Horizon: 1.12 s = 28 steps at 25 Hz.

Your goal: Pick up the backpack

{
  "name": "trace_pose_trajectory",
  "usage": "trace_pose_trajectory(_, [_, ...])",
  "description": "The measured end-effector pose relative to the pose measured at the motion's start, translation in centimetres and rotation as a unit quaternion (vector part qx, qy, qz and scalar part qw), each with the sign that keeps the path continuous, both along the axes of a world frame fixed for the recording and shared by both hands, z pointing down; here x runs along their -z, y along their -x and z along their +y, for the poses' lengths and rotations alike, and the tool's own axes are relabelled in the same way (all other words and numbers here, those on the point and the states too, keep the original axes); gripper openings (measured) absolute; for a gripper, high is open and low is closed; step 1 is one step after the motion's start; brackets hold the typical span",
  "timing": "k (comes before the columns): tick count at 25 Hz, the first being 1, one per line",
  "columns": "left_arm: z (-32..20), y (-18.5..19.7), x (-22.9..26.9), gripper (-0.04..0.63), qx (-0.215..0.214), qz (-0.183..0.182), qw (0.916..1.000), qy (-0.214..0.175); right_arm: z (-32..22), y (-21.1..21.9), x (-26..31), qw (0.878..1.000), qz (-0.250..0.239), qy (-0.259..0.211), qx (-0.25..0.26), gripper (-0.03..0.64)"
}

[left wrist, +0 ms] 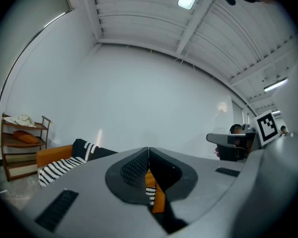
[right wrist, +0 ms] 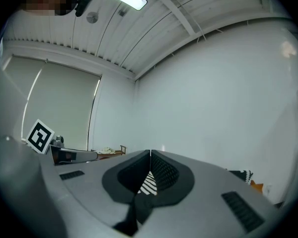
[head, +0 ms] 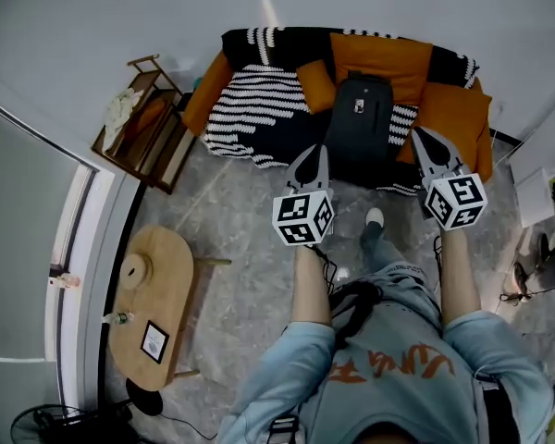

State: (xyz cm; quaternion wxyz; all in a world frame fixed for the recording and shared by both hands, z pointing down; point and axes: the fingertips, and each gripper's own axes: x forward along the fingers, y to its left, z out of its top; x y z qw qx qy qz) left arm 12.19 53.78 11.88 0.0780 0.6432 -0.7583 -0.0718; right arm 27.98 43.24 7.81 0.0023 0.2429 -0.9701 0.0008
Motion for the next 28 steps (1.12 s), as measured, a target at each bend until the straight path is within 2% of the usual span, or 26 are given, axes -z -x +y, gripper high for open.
trace_pose_trajectory(4, [-1.2, 1.8, 0.2, 0.023, -0.002, 0.012, 0.9998, -0.017, -1.7, 2.2, -0.1, 1.0, -0.004, -0.003, 0.024, 0.028])
trace_pose_trajectory(7, [-3.7, 3.2, 0.2, 0.023, 0.002, 0.007, 0.9999, -0.014, -4.1, 3.6, -0.6, 1.0, -0.006, 0.003, 0.028, 0.028])
trace_pose_trajectory(11, [-8.1, 4.2, -0.7, 0.023, 0.004, 0.019, 0.9998, -0.01, -9.0, 4.6, -2.0, 0.999, 0.001, 0.023, 0.022, 0.028])
trace_pose_trajectory(16, [-14.0, 4.3, -3.0, 0.023, -0.014, 0.016, 0.9993, 0.03, -15.8, 5.3, -4.1, 0.998, -0.013, 0.063, -0.004, 0.028])
trace_pose_trajectory(20, [-18.7, 6.6, -4.7, 0.023, -0.017, -0.002, 0.9963, 0.085, -20.5, 9.1, -6.9, 0.993, -0.032, 0.11, 0.008, 0.028])
trace_pose_trajectory(24, [-25.1, 8.6, -5.8, 0.023, -0.014, 0.019, 0.9936, 0.11, -26.5, 11.3, -8.8, 0.99, -0.023, 0.141, 0.01, 0.028])
trace_pose_trajectory(28, [-32.1, 9.7, -7.6, 0.023, -0.024, 0.029, 0.9896, 0.139, -33.9, 11.6, -9.9, 0.987, -0.025, 0.16, -0.017, 0.028])
